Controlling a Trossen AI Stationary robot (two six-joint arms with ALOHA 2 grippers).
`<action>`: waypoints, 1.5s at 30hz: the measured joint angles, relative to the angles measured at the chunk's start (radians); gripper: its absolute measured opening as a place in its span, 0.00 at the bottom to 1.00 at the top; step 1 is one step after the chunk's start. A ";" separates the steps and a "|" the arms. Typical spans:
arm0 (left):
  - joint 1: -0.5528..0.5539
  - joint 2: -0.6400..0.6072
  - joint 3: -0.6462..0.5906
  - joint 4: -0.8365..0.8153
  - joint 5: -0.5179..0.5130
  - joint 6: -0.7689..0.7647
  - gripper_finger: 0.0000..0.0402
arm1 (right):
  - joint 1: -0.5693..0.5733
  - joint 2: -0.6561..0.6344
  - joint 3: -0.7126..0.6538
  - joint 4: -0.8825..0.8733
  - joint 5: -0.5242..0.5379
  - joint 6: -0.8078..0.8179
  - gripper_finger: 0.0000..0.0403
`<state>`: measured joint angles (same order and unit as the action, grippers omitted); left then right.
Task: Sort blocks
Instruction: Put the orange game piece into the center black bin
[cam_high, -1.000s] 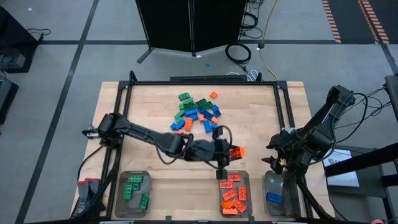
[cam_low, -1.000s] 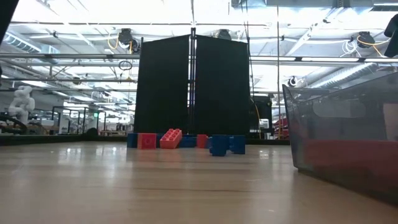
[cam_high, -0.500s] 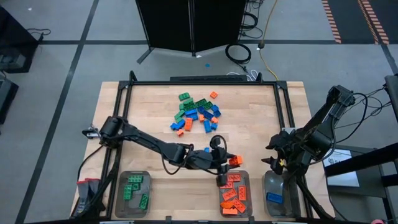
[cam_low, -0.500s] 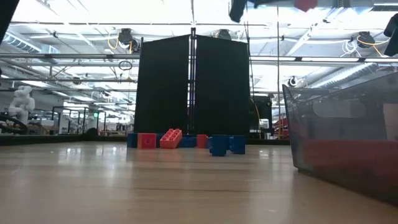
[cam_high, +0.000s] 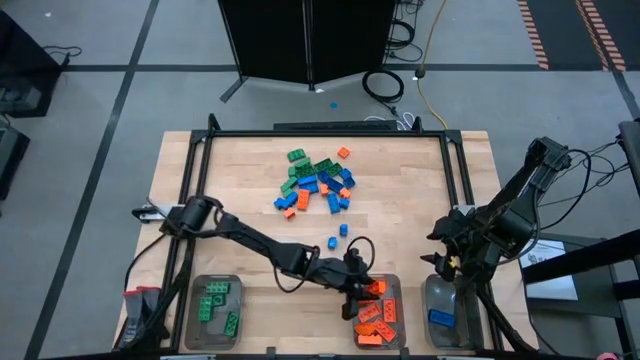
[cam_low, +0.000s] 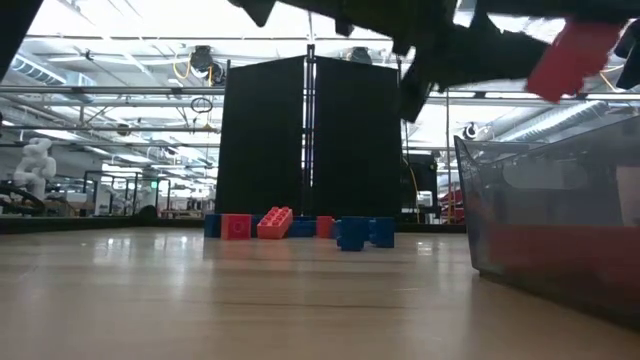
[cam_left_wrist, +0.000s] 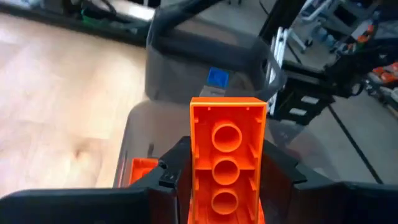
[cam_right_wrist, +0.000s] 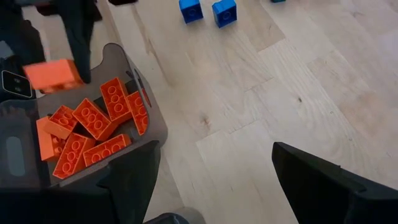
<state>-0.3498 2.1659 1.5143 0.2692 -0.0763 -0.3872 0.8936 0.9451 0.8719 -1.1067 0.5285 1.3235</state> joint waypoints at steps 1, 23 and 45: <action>0.000 0.005 0.000 -0.002 0.001 -0.001 0.30 | 0.000 0.000 0.000 0.000 0.000 0.000 0.75; -0.014 0.010 0.026 -0.230 -0.032 0.093 0.37 | 0.000 0.000 0.000 0.004 0.024 0.005 0.75; -0.015 0.010 0.058 -0.215 -0.024 0.131 0.42 | 0.000 0.000 0.000 0.006 0.025 -0.008 0.75</action>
<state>-0.3650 2.1756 1.5719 0.0546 -0.1005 -0.2562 0.8936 0.9451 0.8719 -1.1007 0.5533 1.3156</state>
